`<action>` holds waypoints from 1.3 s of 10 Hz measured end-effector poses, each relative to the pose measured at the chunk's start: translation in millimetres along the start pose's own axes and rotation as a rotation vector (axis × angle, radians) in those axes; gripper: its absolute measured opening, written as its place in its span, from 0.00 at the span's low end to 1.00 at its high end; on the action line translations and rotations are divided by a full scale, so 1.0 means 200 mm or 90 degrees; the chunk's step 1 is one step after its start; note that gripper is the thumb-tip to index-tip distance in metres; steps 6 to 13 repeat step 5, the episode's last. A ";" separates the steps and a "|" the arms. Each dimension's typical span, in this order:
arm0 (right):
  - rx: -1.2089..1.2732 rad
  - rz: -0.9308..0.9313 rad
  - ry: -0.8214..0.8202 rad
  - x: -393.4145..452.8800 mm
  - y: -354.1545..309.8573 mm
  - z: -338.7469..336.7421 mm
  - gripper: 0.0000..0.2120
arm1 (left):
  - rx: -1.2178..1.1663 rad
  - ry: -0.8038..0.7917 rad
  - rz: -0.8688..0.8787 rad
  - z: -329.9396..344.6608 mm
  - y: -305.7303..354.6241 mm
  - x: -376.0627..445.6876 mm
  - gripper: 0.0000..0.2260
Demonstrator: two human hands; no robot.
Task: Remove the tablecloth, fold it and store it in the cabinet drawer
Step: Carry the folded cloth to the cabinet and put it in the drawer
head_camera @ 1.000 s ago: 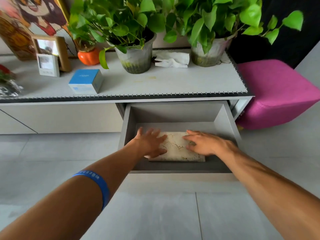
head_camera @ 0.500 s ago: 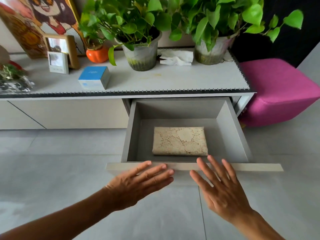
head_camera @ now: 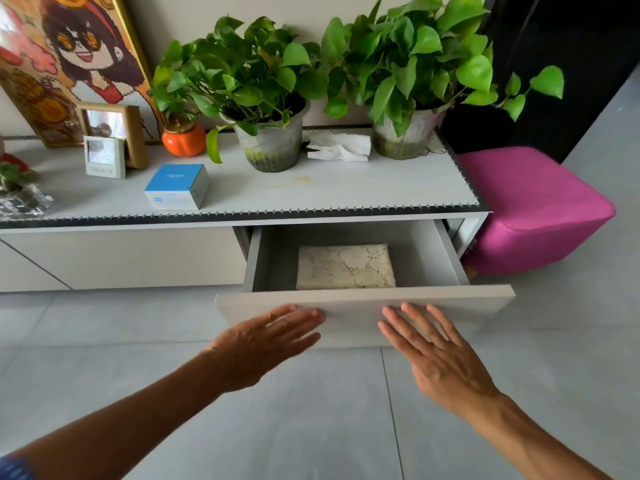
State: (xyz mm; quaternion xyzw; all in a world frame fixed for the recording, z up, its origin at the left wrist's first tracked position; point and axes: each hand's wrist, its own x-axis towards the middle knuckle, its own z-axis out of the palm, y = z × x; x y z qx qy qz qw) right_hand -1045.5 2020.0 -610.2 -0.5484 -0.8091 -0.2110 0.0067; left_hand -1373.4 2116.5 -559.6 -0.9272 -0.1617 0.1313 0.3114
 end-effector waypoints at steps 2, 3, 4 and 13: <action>0.034 0.111 -0.131 0.30 0.12 -0.07 0.40 | -0.005 -0.087 -0.111 0.03 -0.21 0.16 0.36; 0.048 0.137 -0.194 0.43 0.15 -0.08 0.39 | -0.005 -0.141 -0.159 0.05 -0.27 0.26 0.36; 0.074 0.192 -0.289 0.64 0.20 -0.10 0.39 | -0.069 -0.249 -0.223 0.01 -0.33 0.40 0.38; 0.061 0.206 -0.338 0.71 0.17 -0.13 0.39 | -0.111 -0.312 -0.242 -0.01 -0.34 0.45 0.39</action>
